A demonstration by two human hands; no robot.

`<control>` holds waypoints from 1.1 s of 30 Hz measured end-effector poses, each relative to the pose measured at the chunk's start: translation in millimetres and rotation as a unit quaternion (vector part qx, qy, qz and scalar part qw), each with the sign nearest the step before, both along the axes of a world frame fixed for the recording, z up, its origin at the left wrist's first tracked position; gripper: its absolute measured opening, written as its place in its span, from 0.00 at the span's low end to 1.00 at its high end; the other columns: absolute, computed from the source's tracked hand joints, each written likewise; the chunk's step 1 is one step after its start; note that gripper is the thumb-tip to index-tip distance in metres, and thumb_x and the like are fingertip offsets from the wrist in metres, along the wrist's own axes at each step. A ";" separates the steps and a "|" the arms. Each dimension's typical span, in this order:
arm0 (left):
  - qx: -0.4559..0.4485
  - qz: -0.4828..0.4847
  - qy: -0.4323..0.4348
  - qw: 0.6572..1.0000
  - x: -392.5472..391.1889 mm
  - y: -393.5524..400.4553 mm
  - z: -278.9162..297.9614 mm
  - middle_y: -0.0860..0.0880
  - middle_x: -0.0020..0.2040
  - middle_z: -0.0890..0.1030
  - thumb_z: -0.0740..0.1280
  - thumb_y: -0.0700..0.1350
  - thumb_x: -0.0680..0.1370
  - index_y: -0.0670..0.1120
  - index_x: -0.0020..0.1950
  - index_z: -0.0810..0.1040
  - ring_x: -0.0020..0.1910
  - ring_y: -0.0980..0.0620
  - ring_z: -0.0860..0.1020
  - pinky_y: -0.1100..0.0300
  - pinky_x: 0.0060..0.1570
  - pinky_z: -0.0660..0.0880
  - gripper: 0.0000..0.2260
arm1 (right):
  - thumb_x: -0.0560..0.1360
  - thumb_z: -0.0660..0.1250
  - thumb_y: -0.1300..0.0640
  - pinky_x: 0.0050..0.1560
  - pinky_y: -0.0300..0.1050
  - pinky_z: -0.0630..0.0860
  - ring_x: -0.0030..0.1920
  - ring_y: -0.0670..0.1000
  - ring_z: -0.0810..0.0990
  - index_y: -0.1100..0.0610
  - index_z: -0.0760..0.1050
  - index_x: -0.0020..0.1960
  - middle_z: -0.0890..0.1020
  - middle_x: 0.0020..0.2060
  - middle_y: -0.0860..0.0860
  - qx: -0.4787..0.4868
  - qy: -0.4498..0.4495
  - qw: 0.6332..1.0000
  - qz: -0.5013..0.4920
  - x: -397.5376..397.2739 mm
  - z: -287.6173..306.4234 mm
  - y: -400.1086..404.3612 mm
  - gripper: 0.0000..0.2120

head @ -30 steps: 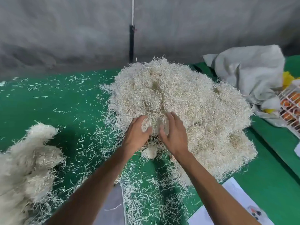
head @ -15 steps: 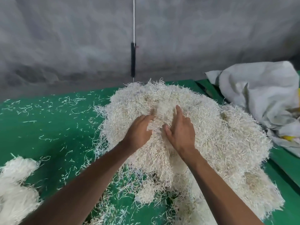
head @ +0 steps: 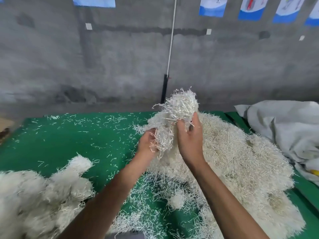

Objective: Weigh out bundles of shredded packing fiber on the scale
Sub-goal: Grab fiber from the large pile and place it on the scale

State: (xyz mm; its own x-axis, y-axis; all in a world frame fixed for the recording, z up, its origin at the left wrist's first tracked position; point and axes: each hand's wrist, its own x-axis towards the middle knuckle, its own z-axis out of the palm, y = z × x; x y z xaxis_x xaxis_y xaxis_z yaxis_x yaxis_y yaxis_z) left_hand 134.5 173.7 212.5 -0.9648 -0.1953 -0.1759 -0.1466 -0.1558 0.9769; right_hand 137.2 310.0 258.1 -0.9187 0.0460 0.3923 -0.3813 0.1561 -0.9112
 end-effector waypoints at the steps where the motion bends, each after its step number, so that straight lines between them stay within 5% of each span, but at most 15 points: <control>1: 0.110 0.001 -0.030 0.993 22.4 -9.7 10.0 0.39 0.68 0.76 0.64 0.49 0.82 0.47 0.70 0.73 0.57 0.46 0.78 0.58 0.52 0.78 0.17 | 0.73 0.61 0.36 0.47 0.42 0.79 0.49 0.47 0.78 0.56 0.60 0.79 0.79 0.48 0.44 -0.026 -0.049 0.998 0.019 16.3 -3.6 -9.9 0.40; 3: 0.254 -0.031 -0.067 0.964 65.7 -34.2 16.0 0.44 0.68 0.77 0.63 0.66 0.78 0.55 0.69 0.74 0.65 0.41 0.76 0.40 0.66 0.71 0.25 | 0.73 0.60 0.36 0.56 0.38 0.79 0.47 0.40 0.79 0.60 0.56 0.79 0.78 0.44 0.36 -0.032 -0.127 0.990 0.060 44.5 -27.5 -27.6 0.43; 5: 0.262 -0.064 -0.057 0.961 107.5 -55.9 13.7 0.49 0.66 0.80 0.64 0.67 0.77 0.61 0.66 0.78 0.63 0.46 0.79 0.42 0.59 0.78 0.20 | 0.82 0.57 0.43 0.66 0.42 0.75 0.43 0.42 0.81 0.56 0.65 0.72 0.78 0.40 0.37 0.008 -0.174 0.981 0.086 67.2 -61.7 -45.8 0.24; 6: 0.240 -0.057 -0.060 0.967 124.3 -63.0 9.6 0.53 0.67 0.79 0.67 0.59 0.79 0.62 0.66 0.78 0.62 0.52 0.79 0.50 0.53 0.81 0.15 | 0.84 0.54 0.47 0.59 0.39 0.79 0.36 0.47 0.79 0.52 0.65 0.57 0.79 0.33 0.40 0.012 -0.202 0.975 0.093 83.8 -71.8 -55.0 0.09; 8: 0.149 0.009 -0.041 0.988 148.7 -79.8 -18.4 0.51 0.72 0.74 0.71 0.50 0.78 0.55 0.72 0.72 0.62 0.55 0.79 0.59 0.49 0.81 0.23 | 0.84 0.53 0.46 0.41 0.32 0.76 0.31 0.52 0.77 0.64 0.77 0.54 0.81 0.30 0.47 -0.004 -0.230 0.968 0.101 112.1 -93.9 -72.1 0.23; 10: 0.081 0.055 -0.017 0.995 171.8 -95.3 -41.9 0.49 0.71 0.74 0.76 0.55 0.72 0.50 0.73 0.70 0.55 0.57 0.80 0.57 0.54 0.79 0.32 | 0.76 0.55 0.36 0.39 0.34 0.71 0.32 0.42 0.73 0.48 0.71 0.41 0.79 0.34 0.40 -0.005 -0.229 0.967 0.110 141.1 -105.8 -84.5 0.17; 12: 0.030 0.117 -0.036 0.992 195.0 -108.4 -58.7 0.52 0.72 0.71 0.79 0.60 0.67 0.55 0.76 0.65 0.52 0.60 0.74 0.57 0.59 0.69 0.41 | 0.71 0.58 0.33 0.47 0.42 0.70 0.42 0.43 0.72 0.44 0.69 0.45 0.79 0.48 0.41 -0.062 -0.277 0.951 0.126 160.9 -115.7 -95.3 0.16; 14: -0.029 0.129 -0.028 0.991 214.6 -119.8 -78.0 0.51 0.76 0.67 0.78 0.64 0.66 0.59 0.77 0.62 0.54 0.62 0.72 0.64 0.54 0.66 0.44 | 0.70 0.61 0.28 0.56 0.52 0.71 0.55 0.50 0.73 0.46 0.74 0.59 0.78 0.58 0.48 -0.152 -0.319 0.926 0.132 174.1 -125.5 -101.6 0.27; 17: -0.080 0.100 -0.028 0.991 233.7 -125.6 -112.6 0.48 0.79 0.63 0.75 0.59 0.73 0.52 0.80 0.58 0.64 0.58 0.69 0.74 0.47 0.69 0.41 | 0.73 0.66 0.26 0.62 0.44 0.73 0.68 0.48 0.76 0.51 0.55 0.84 0.71 0.74 0.52 -0.019 -0.316 0.935 0.160 198.1 -146.2 -109.8 0.49; 20: -0.068 0.120 -0.072 0.988 248.4 -129.2 -140.7 0.44 0.78 0.65 0.72 0.56 0.77 0.49 0.80 0.60 0.69 0.51 0.70 0.64 0.58 0.68 0.36 | 0.75 0.75 0.41 0.52 0.34 0.79 0.57 0.50 0.82 0.61 0.57 0.82 0.77 0.60 0.55 0.053 -0.317 0.942 0.100 210.4 -175.5 -104.3 0.46; 23: -0.046 0.152 -0.112 0.981 261.8 -134.5 -161.4 0.47 0.71 0.74 0.73 0.58 0.75 0.50 0.75 0.69 0.56 0.57 0.75 0.63 0.54 0.69 0.32 | 0.76 0.74 0.43 0.67 0.48 0.75 0.66 0.55 0.78 0.59 0.53 0.83 0.74 0.71 0.58 0.024 -0.371 0.926 0.060 214.4 -193.9 -92.9 0.47; 25: -0.050 0.130 -0.127 0.982 266.4 -134.7 -173.6 0.49 0.63 0.79 0.73 0.58 0.74 0.50 0.72 0.73 0.49 0.60 0.76 0.64 0.49 0.73 0.28 | 0.77 0.72 0.42 0.68 0.48 0.70 0.65 0.53 0.74 0.59 0.49 0.84 0.71 0.74 0.59 0.030 -0.386 0.920 0.064 219.0 -208.9 -86.0 0.47; 28: -0.119 0.092 -0.151 0.977 275.0 -132.5 -196.7 0.48 0.69 0.76 0.72 0.55 0.76 0.47 0.76 0.68 0.63 0.51 0.76 0.55 0.64 0.71 0.31 | 0.76 0.70 0.36 0.62 0.48 0.75 0.59 0.59 0.82 0.63 0.56 0.81 0.77 0.69 0.63 0.140 -0.399 0.904 0.055 231.4 -227.9 -76.1 0.47; 31: -0.168 0.103 -0.143 0.970 284.5 -135.4 -211.6 0.49 0.73 0.71 0.72 0.48 0.78 0.47 0.77 0.67 0.61 0.62 0.75 0.65 0.61 0.71 0.29 | 0.75 0.70 0.36 0.51 0.62 0.84 0.45 0.65 0.85 0.65 0.72 0.71 0.84 0.52 0.66 0.204 -0.372 0.906 0.017 235.5 -246.2 -60.8 0.38; 33: -0.172 0.114 -0.139 0.968 290.0 -137.0 -219.5 0.49 0.71 0.74 0.71 0.45 0.79 0.46 0.74 0.70 0.59 0.62 0.76 0.67 0.57 0.71 0.24 | 0.77 0.70 0.40 0.51 0.51 0.83 0.42 0.52 0.83 0.63 0.69 0.73 0.81 0.60 0.63 0.217 -0.366 0.905 -0.014 237.4 -254.5 -53.4 0.35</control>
